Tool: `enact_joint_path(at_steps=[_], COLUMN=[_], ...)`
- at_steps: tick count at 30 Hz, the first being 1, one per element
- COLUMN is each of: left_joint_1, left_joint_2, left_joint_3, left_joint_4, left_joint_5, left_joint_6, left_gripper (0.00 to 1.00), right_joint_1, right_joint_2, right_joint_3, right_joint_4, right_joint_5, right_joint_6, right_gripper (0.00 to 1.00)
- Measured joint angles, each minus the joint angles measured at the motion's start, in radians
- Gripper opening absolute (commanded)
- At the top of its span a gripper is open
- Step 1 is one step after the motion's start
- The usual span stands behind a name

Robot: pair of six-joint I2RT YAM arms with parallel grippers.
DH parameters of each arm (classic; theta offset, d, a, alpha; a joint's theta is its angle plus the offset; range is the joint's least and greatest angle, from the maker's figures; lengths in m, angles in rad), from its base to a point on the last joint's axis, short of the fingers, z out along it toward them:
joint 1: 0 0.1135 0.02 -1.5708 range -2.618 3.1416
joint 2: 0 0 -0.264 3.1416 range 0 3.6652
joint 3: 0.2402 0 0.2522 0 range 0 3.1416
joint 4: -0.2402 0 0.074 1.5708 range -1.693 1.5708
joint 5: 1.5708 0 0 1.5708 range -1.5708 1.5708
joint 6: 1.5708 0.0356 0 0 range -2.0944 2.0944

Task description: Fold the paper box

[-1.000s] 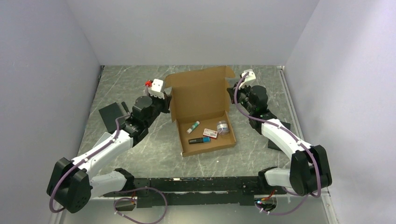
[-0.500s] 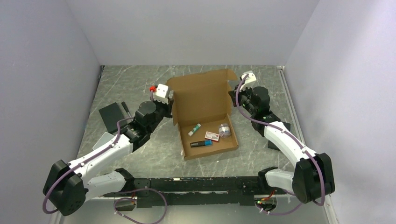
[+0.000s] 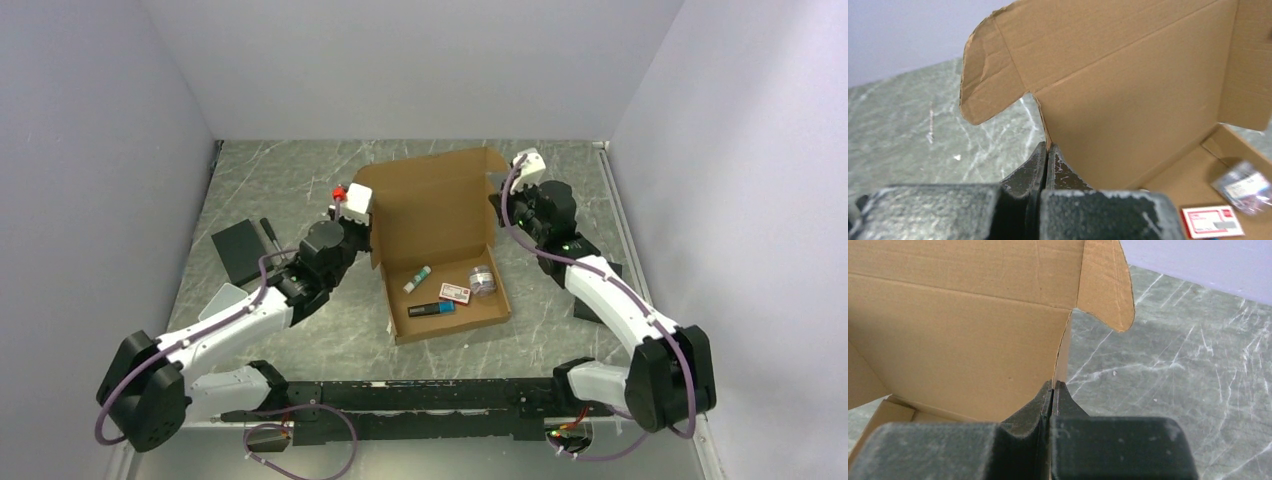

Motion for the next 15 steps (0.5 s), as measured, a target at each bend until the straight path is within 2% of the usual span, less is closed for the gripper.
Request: enact_joint_path(at_steps=[5, 15], left_joint_1=[0.026, 0.265], left_joint_2=[0.115, 0.367], left_joint_3=[0.046, 0.233], left_joint_4=[0.09, 0.204], left_joint_5=[-0.034, 0.109], left_joint_6=[0.117, 0.194], left_gripper=[0.0, 0.0], right_joint_1=[0.002, 0.024], right_joint_2=[0.126, 0.34], right_joint_3=[0.103, 0.238], right_joint_4=[0.003, 0.193], right_joint_5=[0.007, -0.005], right_joint_6=[-0.013, -0.056], right_gripper=[0.0, 0.0])
